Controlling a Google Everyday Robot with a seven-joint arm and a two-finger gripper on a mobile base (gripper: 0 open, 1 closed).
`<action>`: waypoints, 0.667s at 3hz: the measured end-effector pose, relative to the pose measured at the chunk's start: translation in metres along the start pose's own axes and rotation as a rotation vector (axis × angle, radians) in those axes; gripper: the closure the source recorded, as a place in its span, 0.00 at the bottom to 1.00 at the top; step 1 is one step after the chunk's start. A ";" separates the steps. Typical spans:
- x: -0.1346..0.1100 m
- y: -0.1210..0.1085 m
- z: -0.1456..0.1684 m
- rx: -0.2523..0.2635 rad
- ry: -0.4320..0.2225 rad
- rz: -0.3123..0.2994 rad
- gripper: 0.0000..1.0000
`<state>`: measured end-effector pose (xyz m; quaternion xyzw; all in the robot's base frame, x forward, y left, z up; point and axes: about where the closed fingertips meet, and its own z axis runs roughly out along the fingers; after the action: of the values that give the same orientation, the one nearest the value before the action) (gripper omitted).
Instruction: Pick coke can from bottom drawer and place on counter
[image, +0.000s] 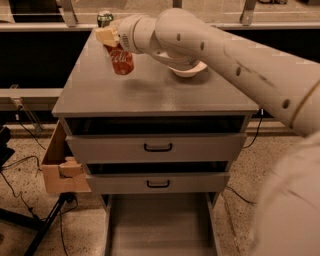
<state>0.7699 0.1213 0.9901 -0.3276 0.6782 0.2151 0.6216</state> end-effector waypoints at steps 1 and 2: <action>0.054 -0.040 0.032 0.002 0.034 0.049 1.00; 0.061 -0.045 0.039 -0.002 0.039 0.060 0.84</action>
Offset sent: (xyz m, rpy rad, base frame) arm 0.0475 -0.0145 -0.0478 0.0075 0.0528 -0.0145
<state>0.8284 0.1064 0.9298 -0.3120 0.6995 0.2278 0.6012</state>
